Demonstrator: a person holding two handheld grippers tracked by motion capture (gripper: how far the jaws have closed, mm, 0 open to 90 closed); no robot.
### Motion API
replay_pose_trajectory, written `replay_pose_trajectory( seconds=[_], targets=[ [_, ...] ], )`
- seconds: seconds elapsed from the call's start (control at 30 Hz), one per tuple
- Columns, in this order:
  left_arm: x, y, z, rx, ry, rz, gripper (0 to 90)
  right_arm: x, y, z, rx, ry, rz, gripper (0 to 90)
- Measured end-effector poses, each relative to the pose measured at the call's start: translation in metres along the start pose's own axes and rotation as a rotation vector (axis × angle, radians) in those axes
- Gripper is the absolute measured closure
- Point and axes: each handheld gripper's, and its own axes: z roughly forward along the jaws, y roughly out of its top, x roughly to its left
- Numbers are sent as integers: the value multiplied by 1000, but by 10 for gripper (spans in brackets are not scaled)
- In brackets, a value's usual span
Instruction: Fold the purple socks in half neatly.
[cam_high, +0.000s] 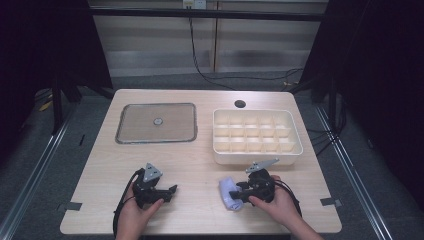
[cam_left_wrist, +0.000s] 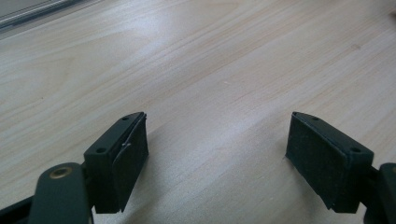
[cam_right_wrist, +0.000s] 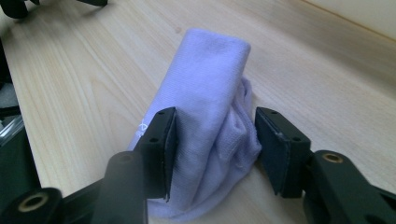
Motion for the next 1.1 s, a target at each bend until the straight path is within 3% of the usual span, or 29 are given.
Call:
replay_pose_trajectory(
  seconds=[0.17, 0.27, 0.43, 0.77, 1.1],
  targets=[
    [0, 0, 0, 0, 0, -2, 203, 4, 1, 2, 13, 5, 16, 576],
    [0, 0, 0, 0, 0, -1, 203, 6, 3, 3, 32, 28, 44, 652],
    [0, 0, 0, 0, -1, -3, 203, 7, 5, 5, 55, 58, 89, 705],
    [0, 0, 0, 0, -1, -1, 202, 9, 13, -1, 74, 66, 96, 722],
    [0, 0, 0, 1, -1, -1, 201, 6, 30, -24, 69, 53, 87, 721]
  ],
)
